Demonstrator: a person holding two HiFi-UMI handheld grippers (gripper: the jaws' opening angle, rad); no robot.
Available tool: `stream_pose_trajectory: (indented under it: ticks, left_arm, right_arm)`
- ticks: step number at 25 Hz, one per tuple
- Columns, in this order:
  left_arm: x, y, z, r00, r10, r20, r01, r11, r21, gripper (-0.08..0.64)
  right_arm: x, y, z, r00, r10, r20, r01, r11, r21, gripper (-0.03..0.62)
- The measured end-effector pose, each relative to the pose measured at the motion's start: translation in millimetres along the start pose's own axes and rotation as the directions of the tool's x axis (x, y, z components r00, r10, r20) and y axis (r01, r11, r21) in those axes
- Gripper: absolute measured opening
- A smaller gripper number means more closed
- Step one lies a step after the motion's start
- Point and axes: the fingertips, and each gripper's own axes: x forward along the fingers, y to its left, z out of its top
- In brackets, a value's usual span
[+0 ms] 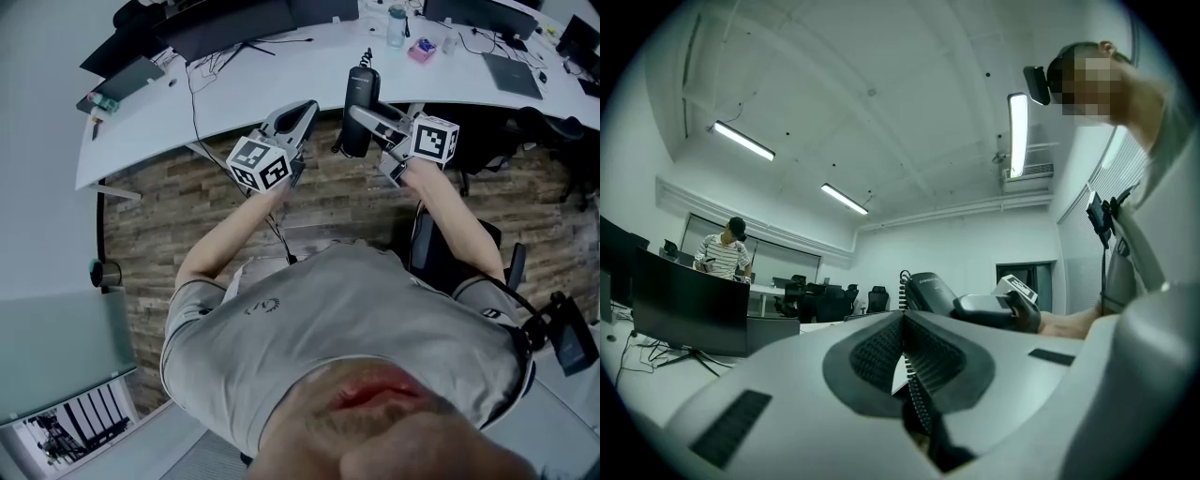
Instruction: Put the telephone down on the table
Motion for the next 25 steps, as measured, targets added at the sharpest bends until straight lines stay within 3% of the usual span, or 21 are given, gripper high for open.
stream_pose_trajectory:
  ticks: [11,21,25]
  left_arm:
    - [42,-8,-21,0.996,0.088,-0.025,-0.088,0.996,0.006,0.009]
    - [38,-16,-16,0.992,0.115,-0.054,-0.113,0.993,0.025,0.009]
    - [42,-18,-14,0.994,0.099,-0.040,-0.098,0.995,0.028,0.009]
  right_arm:
    - [-33,-47,18,0.998,0.061,0.023,-0.063,0.996,0.059,0.302]
    - [-32,-40,12,0.986,0.162,0.047,-0.168,0.976,0.141,0.301]
    - [-32,-44,11,0.987,0.154,0.044,-0.159,0.979,0.125,0.302]
